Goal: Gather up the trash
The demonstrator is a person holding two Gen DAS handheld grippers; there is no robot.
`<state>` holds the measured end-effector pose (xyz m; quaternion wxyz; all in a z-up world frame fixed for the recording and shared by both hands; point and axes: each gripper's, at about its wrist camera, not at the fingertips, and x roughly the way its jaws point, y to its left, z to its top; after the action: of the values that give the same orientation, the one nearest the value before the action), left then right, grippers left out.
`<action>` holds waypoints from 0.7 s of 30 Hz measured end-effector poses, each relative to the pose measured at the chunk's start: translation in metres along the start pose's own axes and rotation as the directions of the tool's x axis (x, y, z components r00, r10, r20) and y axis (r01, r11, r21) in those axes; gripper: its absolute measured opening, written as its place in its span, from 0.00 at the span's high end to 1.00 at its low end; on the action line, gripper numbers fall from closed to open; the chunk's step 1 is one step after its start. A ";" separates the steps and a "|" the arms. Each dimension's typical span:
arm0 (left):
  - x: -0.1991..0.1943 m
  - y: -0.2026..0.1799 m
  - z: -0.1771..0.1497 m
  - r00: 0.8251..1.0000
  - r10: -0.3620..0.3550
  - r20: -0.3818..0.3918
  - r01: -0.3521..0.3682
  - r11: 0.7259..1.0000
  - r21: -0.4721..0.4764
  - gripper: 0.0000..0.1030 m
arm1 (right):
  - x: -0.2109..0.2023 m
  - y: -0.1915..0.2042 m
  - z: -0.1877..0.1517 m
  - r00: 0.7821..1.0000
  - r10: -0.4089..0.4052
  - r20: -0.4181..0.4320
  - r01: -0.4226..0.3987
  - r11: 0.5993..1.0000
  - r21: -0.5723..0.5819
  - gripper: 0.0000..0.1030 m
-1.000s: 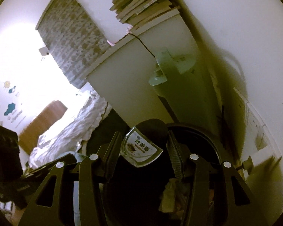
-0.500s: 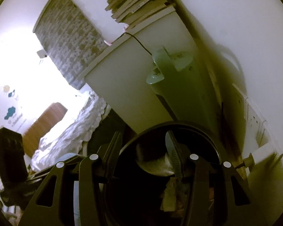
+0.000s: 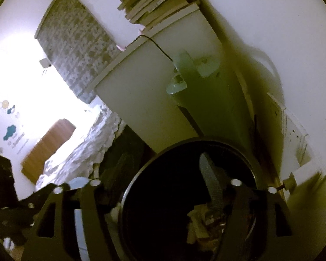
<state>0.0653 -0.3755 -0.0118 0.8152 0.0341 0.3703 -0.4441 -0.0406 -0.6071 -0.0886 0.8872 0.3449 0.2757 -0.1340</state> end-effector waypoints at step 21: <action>-0.240 0.165 -0.129 0.797 0.597 0.092 -0.526 0.761 -0.381 0.05 | 0.009 0.170 -0.087 0.991 0.052 -0.126 -0.097 0.915 -0.391 0.05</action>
<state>0.0354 -0.0590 0.0019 0.9382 -0.0422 0.3258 -0.1091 0.0049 -0.4245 -0.0548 0.9261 0.1753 0.3333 -0.0219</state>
